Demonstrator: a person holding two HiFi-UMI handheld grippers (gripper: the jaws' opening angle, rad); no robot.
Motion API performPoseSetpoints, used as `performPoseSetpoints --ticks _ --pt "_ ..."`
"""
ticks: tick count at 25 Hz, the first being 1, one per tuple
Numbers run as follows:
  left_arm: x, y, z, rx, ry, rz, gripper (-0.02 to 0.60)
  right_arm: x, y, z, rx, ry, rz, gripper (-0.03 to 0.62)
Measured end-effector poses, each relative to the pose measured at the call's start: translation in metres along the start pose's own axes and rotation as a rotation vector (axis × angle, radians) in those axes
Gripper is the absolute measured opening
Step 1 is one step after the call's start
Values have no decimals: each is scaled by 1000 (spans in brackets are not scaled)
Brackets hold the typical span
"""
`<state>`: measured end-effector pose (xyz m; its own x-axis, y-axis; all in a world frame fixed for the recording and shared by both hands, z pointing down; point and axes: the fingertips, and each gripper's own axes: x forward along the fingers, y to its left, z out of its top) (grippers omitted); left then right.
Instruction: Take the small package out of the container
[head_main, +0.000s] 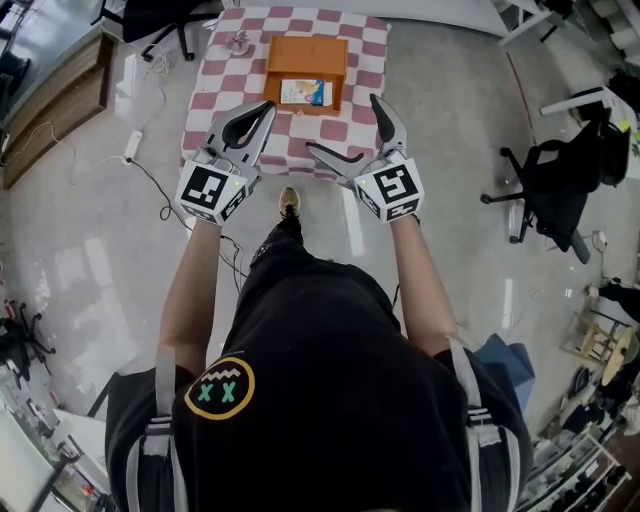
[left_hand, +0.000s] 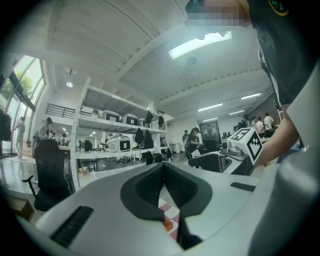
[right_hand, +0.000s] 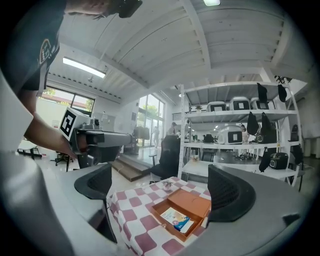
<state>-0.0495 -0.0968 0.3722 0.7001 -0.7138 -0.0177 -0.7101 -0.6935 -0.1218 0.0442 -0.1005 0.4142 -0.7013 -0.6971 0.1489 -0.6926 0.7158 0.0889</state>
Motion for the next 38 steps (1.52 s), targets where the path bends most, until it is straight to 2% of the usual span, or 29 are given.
performPoseSetpoints --ticks 12,21,30,38 --pt "40 72 -16 -21 -12 -54 17 77 -35 -6 12 56 -26 592" --pt "65 109 -38 -45 -3 -101 17 117 -60 -20 30 105 -68 592" --pt "88 125 -44 -52 15 -96 17 141 -83 -36 62 131 -63 592" --pt "106 132 -54 -48 50 -58 17 165 -110 -78 125 181 -42 592"
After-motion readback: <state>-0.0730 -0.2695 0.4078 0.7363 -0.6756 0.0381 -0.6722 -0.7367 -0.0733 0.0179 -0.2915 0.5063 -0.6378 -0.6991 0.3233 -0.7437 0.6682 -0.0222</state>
